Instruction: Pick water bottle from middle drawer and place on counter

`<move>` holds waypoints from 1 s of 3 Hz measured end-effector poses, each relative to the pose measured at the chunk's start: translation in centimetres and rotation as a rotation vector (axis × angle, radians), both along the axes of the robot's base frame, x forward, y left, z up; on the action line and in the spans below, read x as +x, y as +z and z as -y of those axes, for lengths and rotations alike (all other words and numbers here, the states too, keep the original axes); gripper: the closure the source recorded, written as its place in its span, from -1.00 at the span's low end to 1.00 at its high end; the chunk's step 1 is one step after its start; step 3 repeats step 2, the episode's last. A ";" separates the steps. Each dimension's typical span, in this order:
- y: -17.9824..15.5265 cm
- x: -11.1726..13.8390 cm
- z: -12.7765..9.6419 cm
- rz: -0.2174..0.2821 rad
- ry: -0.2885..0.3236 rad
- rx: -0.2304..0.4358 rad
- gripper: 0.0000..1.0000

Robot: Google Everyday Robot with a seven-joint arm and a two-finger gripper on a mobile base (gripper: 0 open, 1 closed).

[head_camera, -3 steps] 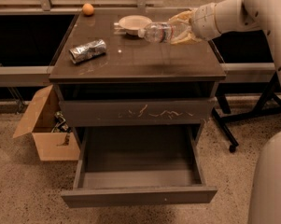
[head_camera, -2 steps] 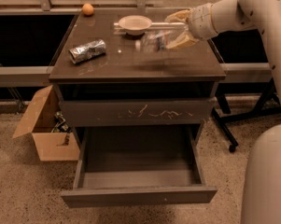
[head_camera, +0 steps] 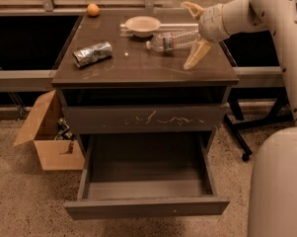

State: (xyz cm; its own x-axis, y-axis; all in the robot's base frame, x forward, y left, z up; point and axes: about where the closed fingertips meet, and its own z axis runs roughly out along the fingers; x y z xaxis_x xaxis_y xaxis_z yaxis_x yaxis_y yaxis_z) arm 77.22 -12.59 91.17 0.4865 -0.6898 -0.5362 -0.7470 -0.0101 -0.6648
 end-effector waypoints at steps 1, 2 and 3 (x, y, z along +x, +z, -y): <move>0.0 0.0 0.0 -0.001 0.000 0.000 -1.00; 0.6 -0.7 1.0 0.014 0.007 0.025 -1.00; 0.6 -0.7 1.0 0.014 0.007 0.025 -1.00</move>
Offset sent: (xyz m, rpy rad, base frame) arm -0.0214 -0.0312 0.0194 0.0575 -0.0443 0.0071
